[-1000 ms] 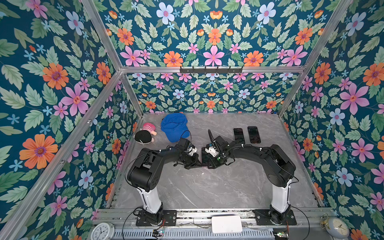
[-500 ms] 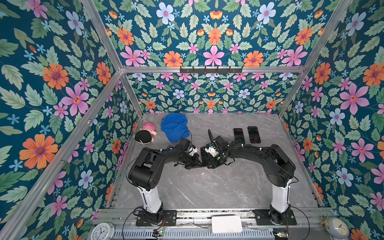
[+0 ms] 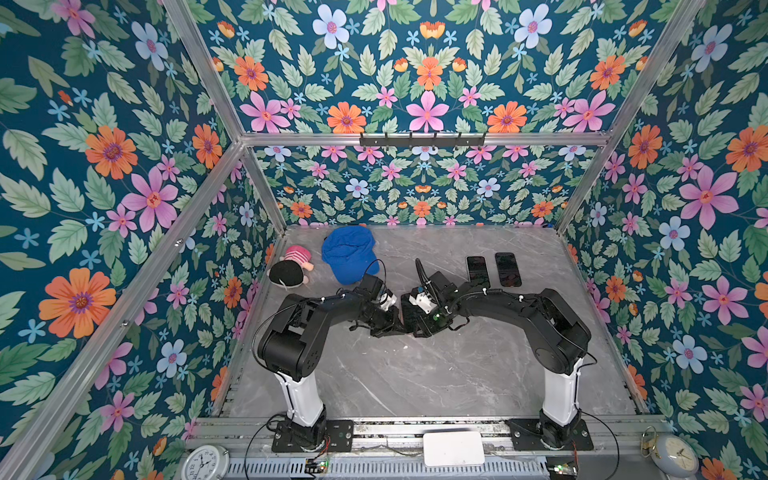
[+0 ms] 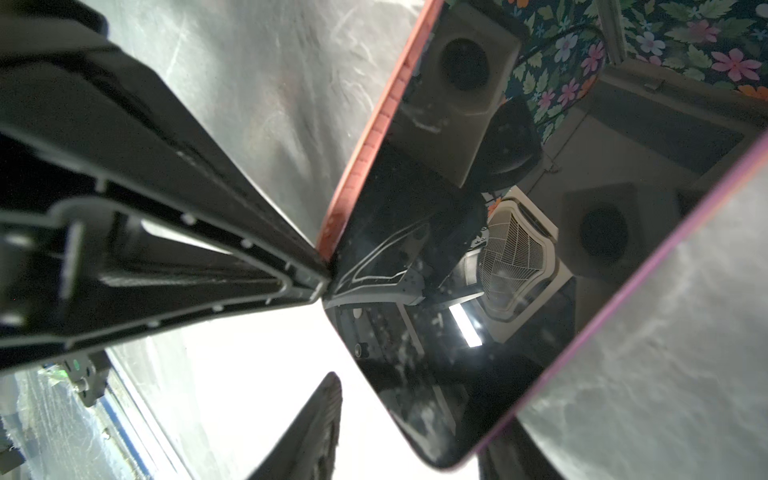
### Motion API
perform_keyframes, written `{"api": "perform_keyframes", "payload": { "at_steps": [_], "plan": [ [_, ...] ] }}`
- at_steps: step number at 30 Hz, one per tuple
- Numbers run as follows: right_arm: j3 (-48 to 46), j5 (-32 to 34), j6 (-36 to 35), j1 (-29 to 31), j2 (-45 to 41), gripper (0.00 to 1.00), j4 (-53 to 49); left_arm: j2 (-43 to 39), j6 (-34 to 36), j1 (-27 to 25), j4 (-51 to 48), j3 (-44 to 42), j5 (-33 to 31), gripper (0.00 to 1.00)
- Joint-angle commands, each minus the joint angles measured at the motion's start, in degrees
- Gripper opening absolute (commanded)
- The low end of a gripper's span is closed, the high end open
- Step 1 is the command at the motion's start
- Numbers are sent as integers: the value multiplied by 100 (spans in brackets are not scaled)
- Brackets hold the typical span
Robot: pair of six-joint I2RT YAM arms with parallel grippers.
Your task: Put the phone into the phone case
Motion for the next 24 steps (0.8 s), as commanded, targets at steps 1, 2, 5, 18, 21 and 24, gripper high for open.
{"api": "perform_keyframes", "payload": {
  "at_steps": [1, 2, 5, 18, 21, 24],
  "plan": [
    [22, -125, 30, 43, -56, 58, 273, 136, 178, -45, -365, -45, -957, 10],
    [16, -92, 102, 16, -118, 60, 280, 136, 178, -45, -373, -48, -966, 10],
    [-101, -203, 443, -127, -269, 61, 483, 137, 178, -45, -374, -47, -968, 10],
    [178, 232, 852, -83, 223, 63, 365, 101, 154, -45, -310, -89, -913, 10],
    [258, 433, 758, 1, 305, 64, 218, 92, 152, -46, -302, -101, -906, 10],
    [318, 705, 627, 109, 393, 66, 8, 70, 161, -45, -300, -103, -898, 10]
  ]
}}
